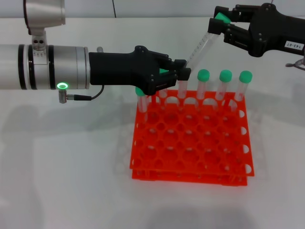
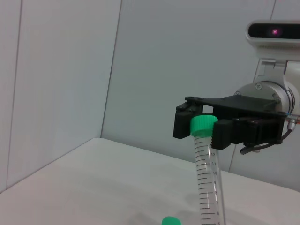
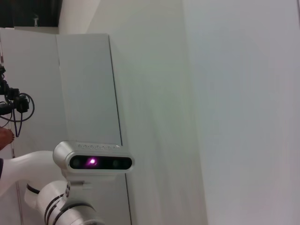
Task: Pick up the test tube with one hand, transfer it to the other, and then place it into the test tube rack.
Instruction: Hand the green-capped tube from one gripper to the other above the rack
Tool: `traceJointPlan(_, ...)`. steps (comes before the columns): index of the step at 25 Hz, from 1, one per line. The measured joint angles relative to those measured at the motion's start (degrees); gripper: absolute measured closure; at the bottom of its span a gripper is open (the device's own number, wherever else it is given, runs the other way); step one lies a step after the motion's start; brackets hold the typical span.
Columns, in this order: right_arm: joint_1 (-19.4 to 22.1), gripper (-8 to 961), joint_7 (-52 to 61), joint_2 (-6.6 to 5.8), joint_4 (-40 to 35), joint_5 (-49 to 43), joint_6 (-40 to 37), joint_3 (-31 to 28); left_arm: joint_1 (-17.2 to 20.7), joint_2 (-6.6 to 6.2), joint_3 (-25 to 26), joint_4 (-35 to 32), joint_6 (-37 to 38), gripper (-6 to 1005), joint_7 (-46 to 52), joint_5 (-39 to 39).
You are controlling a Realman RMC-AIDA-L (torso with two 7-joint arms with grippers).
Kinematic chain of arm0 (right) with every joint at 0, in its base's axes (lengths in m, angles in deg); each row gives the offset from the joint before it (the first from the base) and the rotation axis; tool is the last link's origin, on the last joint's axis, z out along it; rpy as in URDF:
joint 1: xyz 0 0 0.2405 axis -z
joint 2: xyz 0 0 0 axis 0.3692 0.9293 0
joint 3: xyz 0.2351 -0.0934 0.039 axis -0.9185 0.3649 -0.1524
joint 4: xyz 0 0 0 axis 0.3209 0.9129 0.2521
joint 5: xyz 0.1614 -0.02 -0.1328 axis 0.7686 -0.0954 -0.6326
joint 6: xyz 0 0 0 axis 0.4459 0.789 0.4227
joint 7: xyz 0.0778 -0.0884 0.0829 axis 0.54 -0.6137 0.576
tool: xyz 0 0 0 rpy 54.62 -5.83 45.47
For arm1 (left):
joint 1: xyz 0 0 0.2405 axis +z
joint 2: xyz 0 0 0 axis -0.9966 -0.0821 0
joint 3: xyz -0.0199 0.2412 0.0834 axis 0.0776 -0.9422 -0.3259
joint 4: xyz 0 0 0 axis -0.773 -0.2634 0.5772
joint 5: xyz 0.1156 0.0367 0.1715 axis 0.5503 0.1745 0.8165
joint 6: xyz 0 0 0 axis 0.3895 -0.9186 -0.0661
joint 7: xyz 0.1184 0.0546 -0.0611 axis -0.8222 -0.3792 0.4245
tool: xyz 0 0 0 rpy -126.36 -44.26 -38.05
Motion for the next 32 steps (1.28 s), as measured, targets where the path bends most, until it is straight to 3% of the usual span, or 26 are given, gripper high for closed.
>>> traceJointPlan(18, -0.4, 666, 0.0, -0.01, 0.0, -0.5, 0.1, 0.4, 0.0, 0.13, -0.1, 0.4, -0.4, 817, 0.0, -0.5)
traceJointPlan(29, -0.4, 671, 0.0, -0.08, 0.0, -0.4, 0.2, 0.5, -0.1, 0.18, -1.5, 0.4, -0.1, 895, 0.0, -0.7)
traceJointPlan(32, -0.4, 673, 0.0, -0.09, 0.0, -0.3, 0.1, 0.4, -0.1, 0.18, -1.5, 0.4, 0.1, 850, 0.2, -1.0)
